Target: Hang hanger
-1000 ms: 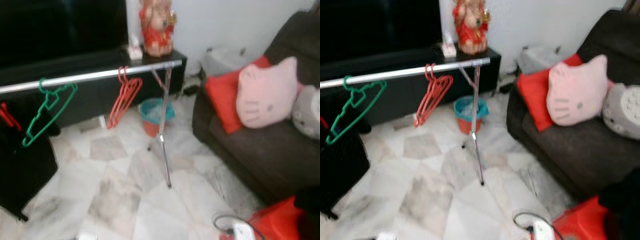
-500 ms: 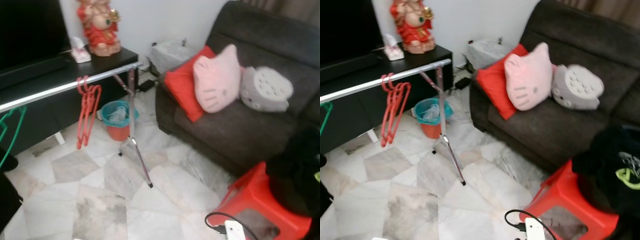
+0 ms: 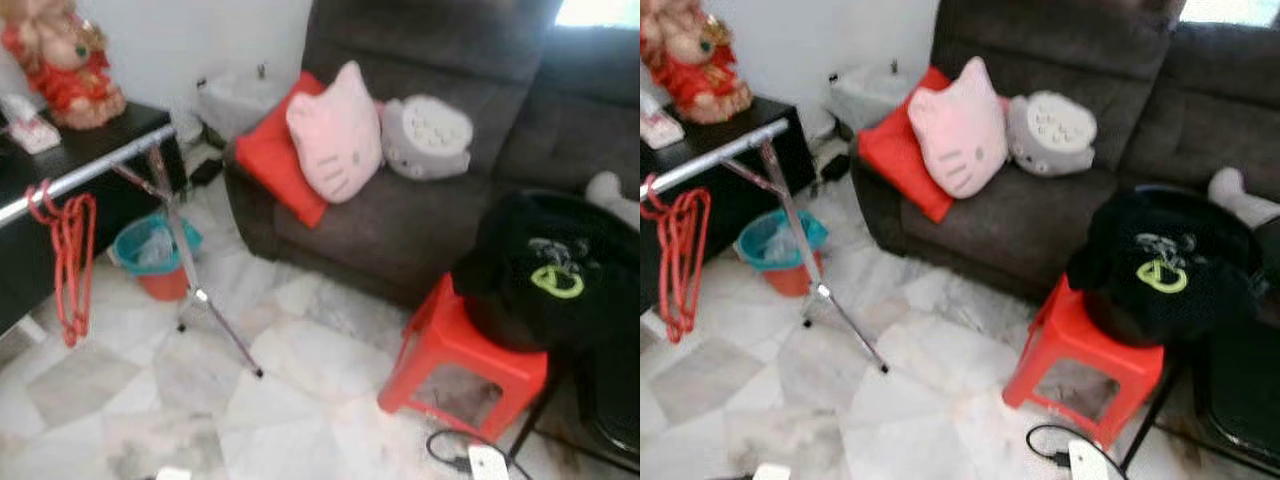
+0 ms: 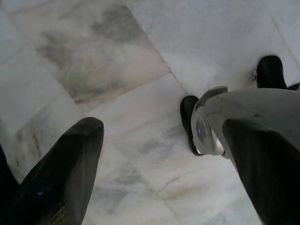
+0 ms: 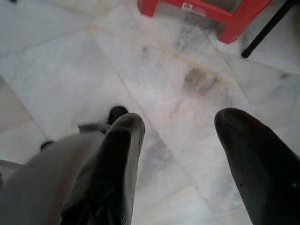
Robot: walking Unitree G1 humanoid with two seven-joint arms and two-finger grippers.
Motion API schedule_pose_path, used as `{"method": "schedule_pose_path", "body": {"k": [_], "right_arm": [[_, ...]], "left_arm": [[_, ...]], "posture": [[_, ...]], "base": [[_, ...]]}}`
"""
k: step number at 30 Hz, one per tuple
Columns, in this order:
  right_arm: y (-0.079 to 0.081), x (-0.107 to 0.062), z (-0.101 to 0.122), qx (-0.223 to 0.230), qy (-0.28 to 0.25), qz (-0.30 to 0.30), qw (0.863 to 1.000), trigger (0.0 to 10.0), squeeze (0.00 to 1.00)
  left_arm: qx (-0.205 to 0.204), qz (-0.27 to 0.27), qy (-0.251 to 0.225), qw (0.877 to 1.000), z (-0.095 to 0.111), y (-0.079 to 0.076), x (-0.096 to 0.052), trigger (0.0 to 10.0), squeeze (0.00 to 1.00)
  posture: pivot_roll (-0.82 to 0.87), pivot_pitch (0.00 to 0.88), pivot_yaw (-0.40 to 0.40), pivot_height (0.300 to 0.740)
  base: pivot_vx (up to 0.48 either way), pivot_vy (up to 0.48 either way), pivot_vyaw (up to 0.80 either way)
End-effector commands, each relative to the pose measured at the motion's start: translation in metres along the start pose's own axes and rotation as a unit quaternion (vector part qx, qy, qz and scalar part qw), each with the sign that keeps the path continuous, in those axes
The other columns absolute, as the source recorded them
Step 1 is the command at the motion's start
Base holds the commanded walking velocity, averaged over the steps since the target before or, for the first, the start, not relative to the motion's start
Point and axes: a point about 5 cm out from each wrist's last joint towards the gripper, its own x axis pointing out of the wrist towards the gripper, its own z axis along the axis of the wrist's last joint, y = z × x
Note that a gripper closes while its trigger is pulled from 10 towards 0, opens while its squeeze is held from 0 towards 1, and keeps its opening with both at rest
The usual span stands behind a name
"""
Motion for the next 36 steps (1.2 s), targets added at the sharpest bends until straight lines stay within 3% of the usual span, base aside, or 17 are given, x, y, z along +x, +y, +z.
{"method": "schedule_pose_path", "body": {"k": [1,25,36], "right_arm": [[-0.0051,-0.0007,-0.0008,0.002,0.001,-0.007,1.000,10.0,0.00],[-0.0048,-0.0008,-0.0012,0.002,0.001,-0.006,1.000,10.0,0.00],[-0.0042,-0.0010,-0.0011,0.013,-0.011,-0.007,1.000,10.0,0.00]], "left_arm": [[-0.004,-0.004,0.006,1.000,-0.0029,-0.0020,-0.0002,10.0,0.00],[-0.002,-0.005,0.009,1.000,-0.0042,-0.0011,-0.0006,10.0,0.00],[0.015,-0.010,0.016,1.000,-0.0072,-0.0018,-0.0010,10.0,0.00]], "posture": [[0.10,0.000,-0.037,0.740],[0.10,0.000,-0.036,0.740],[0.09,0.000,-0.031,0.740]], "base": [[0.000,0.000,-0.79],[0.000,0.000,-0.79],[0.125,0.000,-0.04]]}}
